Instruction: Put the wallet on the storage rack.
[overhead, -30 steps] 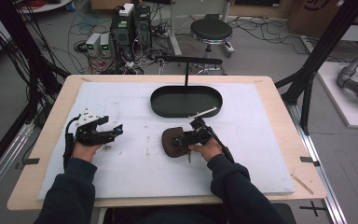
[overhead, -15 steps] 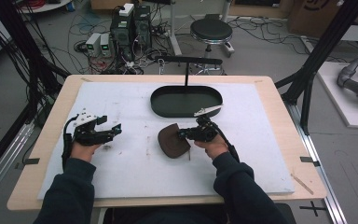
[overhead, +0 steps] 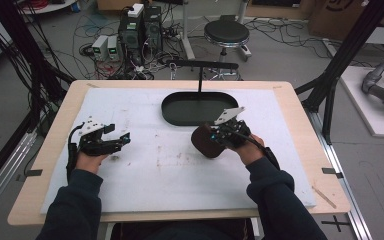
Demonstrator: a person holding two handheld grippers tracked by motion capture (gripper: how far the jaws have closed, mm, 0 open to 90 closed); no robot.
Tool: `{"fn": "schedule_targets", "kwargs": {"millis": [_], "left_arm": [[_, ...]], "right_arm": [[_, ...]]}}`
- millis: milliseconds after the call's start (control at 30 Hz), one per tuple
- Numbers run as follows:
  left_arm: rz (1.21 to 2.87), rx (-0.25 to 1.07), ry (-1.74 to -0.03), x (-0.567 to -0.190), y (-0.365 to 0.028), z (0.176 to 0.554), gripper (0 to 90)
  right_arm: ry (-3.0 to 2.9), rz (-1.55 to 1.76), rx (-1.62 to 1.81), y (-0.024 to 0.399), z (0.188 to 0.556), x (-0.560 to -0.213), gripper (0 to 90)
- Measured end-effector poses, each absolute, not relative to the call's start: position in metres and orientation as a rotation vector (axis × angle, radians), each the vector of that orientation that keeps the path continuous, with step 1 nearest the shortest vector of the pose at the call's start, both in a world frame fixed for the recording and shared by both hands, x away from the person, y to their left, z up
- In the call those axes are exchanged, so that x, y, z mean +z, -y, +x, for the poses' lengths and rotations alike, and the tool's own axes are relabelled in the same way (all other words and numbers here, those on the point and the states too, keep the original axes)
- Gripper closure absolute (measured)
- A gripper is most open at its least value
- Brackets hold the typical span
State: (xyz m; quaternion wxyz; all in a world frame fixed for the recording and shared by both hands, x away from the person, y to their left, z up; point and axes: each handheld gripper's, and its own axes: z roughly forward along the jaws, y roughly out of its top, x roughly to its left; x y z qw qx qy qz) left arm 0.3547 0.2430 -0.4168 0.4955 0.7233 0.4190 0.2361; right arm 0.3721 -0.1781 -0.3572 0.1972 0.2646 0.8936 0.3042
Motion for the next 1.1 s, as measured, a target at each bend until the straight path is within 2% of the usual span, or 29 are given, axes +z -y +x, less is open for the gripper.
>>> {"fn": "schedule_targets", "kwargs": {"millis": [367,467,567,767,1100], "left_arm": [[1.749,0.568,-1.015,-0.4173,-0.2429,0.3551,27.0],[1.746,0.57,-1.014,-0.417,-0.2431,0.3549,27.1],[1.748,0.571,-1.013,-0.4169,-0.2437,0.3548,27.1],[1.75,0.565,-1.014,-0.4176,-0.2429,0.3553,27.0],[1.752,0.567,-1.013,-0.4176,-0.2424,0.3551,27.0]], "right_arm": [[-2.584,0.65,1.002,0.171,0.3687,-0.363,78.0],[-2.619,0.608,1.082,0.1691,0.3669,-0.3649,73.4],[-2.594,0.567,1.104,0.167,0.3655,-0.3672,59.9],[-2.607,0.586,1.168,0.1721,0.3665,-0.3696,63.1],[-2.612,0.58,1.186,0.1716,0.3665,-0.37,62.1]]}}
